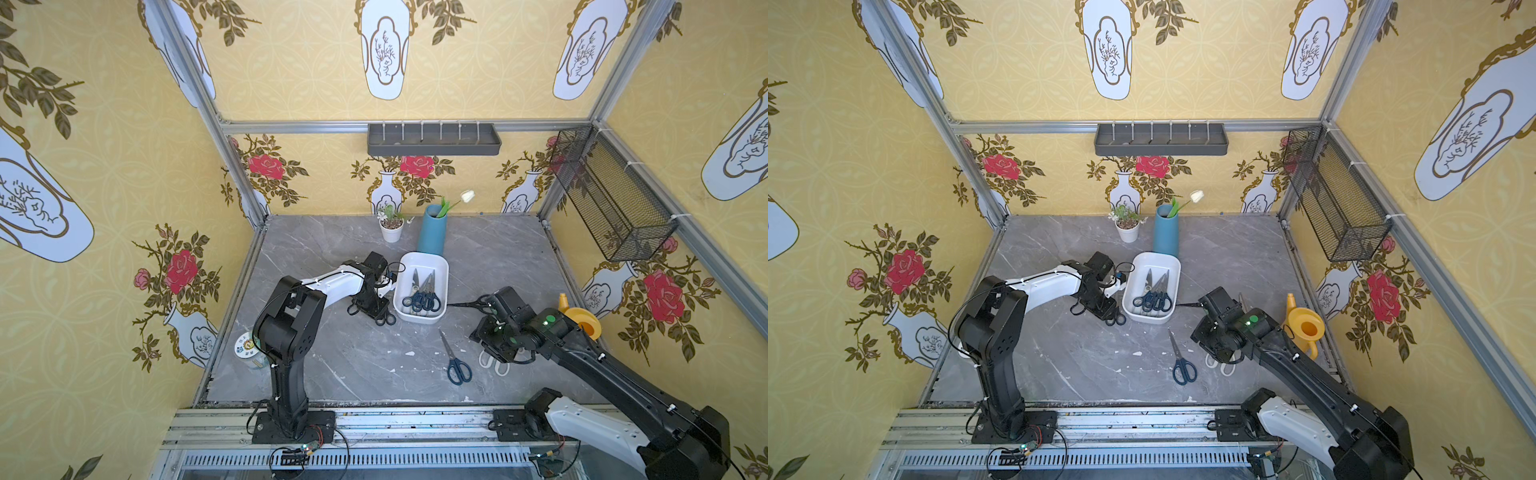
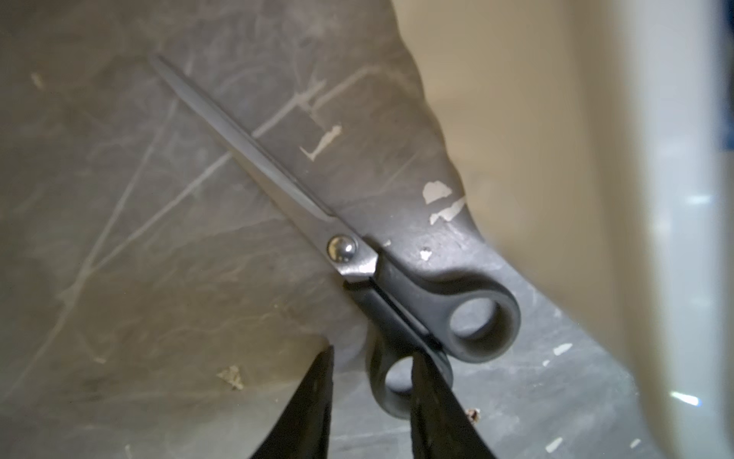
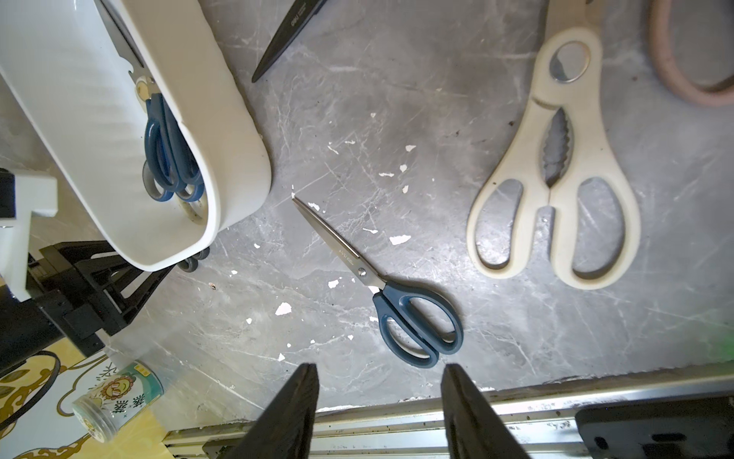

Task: Put the scissors into the storage box
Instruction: Pick up the scissors from the center of the board.

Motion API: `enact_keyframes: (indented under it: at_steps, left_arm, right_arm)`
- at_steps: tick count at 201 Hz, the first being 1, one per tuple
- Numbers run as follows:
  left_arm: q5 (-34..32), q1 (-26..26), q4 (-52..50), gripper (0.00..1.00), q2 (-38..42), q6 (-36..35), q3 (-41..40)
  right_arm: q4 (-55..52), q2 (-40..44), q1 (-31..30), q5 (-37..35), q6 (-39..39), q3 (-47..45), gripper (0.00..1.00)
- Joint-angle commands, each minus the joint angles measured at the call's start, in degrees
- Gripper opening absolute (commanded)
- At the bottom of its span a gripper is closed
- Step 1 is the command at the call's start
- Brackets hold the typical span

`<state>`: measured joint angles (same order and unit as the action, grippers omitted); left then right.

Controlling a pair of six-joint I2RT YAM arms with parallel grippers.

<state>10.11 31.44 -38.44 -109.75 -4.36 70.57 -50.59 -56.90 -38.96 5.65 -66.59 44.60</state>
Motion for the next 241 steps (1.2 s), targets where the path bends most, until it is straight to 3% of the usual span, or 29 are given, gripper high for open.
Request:
enact_keyframes:
  at_steps: [1,60,80,104,133,155,162,241]
  left_arm:
    - [-1.3,0.3,-0.9,0.33,-1.8,-0.9,-1.5]
    - [-2.0,0.5,-1.2,0.22,0.2,-1.1,-4.4]
    - [-2.3,0.5,-1.6,0.34,0.7,-1.3,-4.9]
    - [-2.3,0.5,-1.8,0.32,1.4,-1.1,-5.4]
    - [-2.9,0.5,-0.5,0.2,0.3,-0.6,-5.0]
    - [-4.1,0.4,-0.9,0.0,-1.9,0.2,-2.6]
    - [-4.1,0.4,-1.3,0.0,-1.7,0.1,-2.0]
    - [-4.0,-2.0,-11.5,0.0,18.0,-4.2,0.0]
  right_arm:
    - [0.7,-0.8,0.0,-0.8,0.2,0.2,0.56]
    - [1.5,-2.3,0.6,-1.0,1.4,0.7,0.56]
    - [2.0,-2.7,0.9,-0.9,1.9,0.7,0.56]
    - [1.9,-2.9,1.0,-0.8,2.3,0.9,0.56]
    - [1.1,-2.4,1.1,-1.5,2.4,1.3,0.55]
    - [0.0,-2.1,1.3,-2.8,1.9,2.1,0.56]
    - [-0.7,-2.0,1.2,-3.5,1.8,2.6,0.55]
    - [-3.5,-1.9,2.1,-7.0,2.6,4.4,0.56]
